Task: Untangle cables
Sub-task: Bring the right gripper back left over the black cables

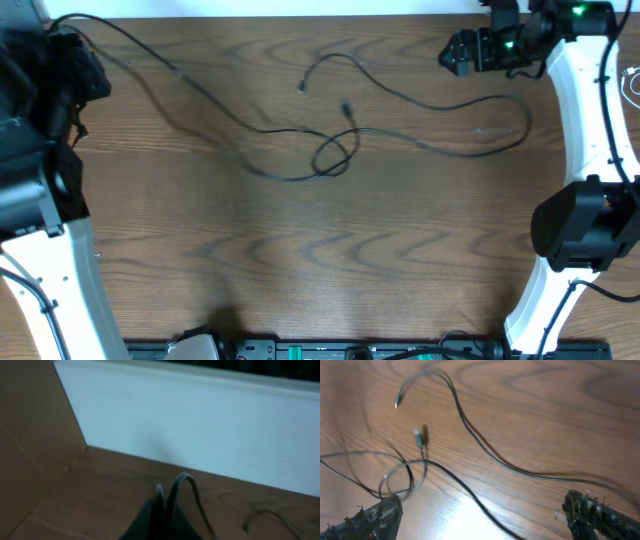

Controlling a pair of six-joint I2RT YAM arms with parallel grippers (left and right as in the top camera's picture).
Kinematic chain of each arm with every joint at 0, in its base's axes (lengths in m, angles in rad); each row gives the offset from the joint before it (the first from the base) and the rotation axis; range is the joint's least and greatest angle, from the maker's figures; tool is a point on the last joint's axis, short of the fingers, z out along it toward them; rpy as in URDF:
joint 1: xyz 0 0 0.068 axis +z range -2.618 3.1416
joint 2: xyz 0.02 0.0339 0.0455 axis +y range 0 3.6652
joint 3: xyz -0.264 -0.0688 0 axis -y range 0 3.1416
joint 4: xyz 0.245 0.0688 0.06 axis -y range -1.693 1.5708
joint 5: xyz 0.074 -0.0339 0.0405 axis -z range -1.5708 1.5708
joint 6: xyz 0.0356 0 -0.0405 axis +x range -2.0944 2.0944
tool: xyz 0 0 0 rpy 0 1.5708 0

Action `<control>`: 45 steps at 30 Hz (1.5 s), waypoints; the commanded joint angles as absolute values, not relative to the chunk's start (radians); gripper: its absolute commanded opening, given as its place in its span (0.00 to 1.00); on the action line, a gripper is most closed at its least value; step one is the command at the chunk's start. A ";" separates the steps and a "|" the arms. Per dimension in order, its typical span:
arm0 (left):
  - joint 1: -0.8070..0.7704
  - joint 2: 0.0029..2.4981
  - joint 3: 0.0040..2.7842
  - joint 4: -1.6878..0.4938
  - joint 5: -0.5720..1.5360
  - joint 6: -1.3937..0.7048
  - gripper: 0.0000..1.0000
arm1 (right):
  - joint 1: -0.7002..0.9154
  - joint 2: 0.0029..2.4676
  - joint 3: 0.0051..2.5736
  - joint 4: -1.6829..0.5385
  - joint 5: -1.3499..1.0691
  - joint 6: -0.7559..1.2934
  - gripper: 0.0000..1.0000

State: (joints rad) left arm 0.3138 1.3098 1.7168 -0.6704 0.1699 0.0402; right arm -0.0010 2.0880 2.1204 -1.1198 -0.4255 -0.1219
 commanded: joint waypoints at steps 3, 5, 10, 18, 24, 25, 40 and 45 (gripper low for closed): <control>0.310 1.344 1.749 -0.762 0.241 0.023 0.08 | 0.048 2.095 2.125 -1.131 -0.417 -0.140 0.99; 0.294 1.362 1.749 -0.814 0.244 0.020 0.08 | 0.062 2.095 2.123 -1.137 -0.417 -0.140 0.99; 0.227 1.413 1.748 -0.950 0.244 -0.012 0.07 | 0.086 2.095 2.111 -1.142 -0.417 -0.135 0.99; 0.150 1.541 1.716 -1.097 0.243 -0.097 0.08 | 0.107 2.096 2.059 -1.141 -0.410 -0.037 0.99; 0.147 1.643 1.716 -1.129 0.245 -0.147 0.08 | 0.146 2.096 1.983 -1.138 -0.411 -0.038 0.99; 0.143 1.657 1.716 -1.132 0.248 -0.148 0.08 | 0.155 2.096 1.968 -1.133 -0.411 -0.038 0.99; 0.079 1.742 1.716 -1.144 0.254 -0.148 0.44 | 0.298 2.097 1.705 -0.808 -0.395 0.101 0.99; 0.079 1.742 1.716 -1.144 0.254 -0.148 0.44 | 0.322 2.102 1.651 -0.765 -0.395 0.198 0.94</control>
